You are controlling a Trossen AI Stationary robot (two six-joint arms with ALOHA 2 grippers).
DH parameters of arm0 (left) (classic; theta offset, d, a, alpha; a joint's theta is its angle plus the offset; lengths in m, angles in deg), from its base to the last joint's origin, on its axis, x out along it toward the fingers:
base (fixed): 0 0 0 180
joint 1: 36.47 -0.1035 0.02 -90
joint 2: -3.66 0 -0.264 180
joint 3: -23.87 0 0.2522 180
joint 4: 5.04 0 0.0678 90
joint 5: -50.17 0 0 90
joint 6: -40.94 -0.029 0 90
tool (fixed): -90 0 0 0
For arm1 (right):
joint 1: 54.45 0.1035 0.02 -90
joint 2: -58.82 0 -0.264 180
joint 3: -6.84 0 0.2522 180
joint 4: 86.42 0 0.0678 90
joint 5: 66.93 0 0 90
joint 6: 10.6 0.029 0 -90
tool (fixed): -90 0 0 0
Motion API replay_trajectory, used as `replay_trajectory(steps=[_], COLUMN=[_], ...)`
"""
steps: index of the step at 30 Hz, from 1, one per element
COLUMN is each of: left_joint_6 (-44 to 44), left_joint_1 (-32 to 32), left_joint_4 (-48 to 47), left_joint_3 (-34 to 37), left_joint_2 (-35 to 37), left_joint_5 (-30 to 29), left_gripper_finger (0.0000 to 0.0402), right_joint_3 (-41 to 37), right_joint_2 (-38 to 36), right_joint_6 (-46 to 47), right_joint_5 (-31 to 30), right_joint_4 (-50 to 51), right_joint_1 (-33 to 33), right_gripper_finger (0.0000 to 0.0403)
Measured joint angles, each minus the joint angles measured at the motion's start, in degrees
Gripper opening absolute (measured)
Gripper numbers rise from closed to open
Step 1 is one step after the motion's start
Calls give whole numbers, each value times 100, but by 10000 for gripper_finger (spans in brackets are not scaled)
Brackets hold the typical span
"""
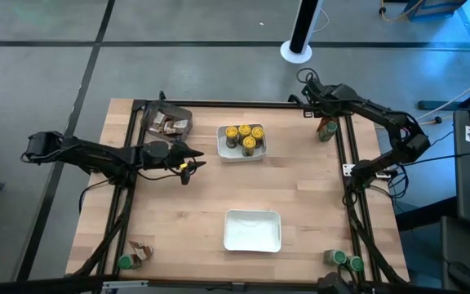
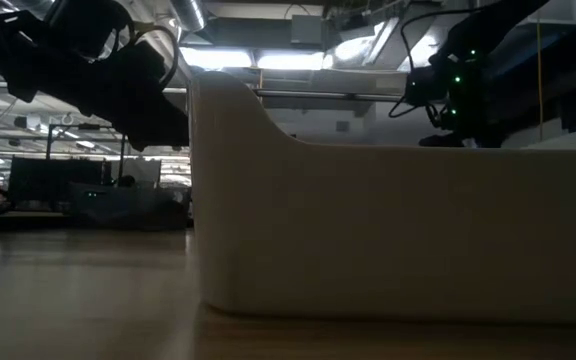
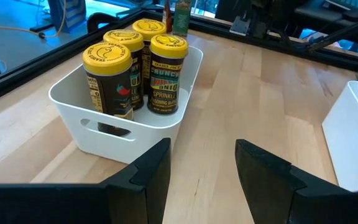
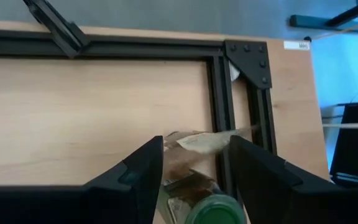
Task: Sort spices by type
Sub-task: Put the seasoning pack into the black bin
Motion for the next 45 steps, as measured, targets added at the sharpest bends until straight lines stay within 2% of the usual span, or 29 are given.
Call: replay_trajectory(steps=[6,15,22,31,37,45], left_joint_6=[2,13,16,17,17,17], left_joint_1=[-2,-2,-2,-2,-2,0], left_joint_4=[1,2,-22,-135,-132,-127], left_joint_3=[0,0,0,2,2,2], left_joint_2=[0,0,0,2,2,2], left_joint_5=[0,0,0,0,-2,-2], left_gripper_finger=[164,164,164,164,164,164], right_joint_3=[-272,-273,58,560,570,570], right_joint_2=[7,4,4,4,4,4], right_joint_6=[84,-134,-559,-2729,-4267,-4862], right_joint_5=[117,87,133,990,1019,658], right_joint_4=[-138,-263,-106,69,216,837], right_joint_1=[-39,-24,-24,-17,-17,-17], right_gripper_finger=[184,184,184,184,184,184])
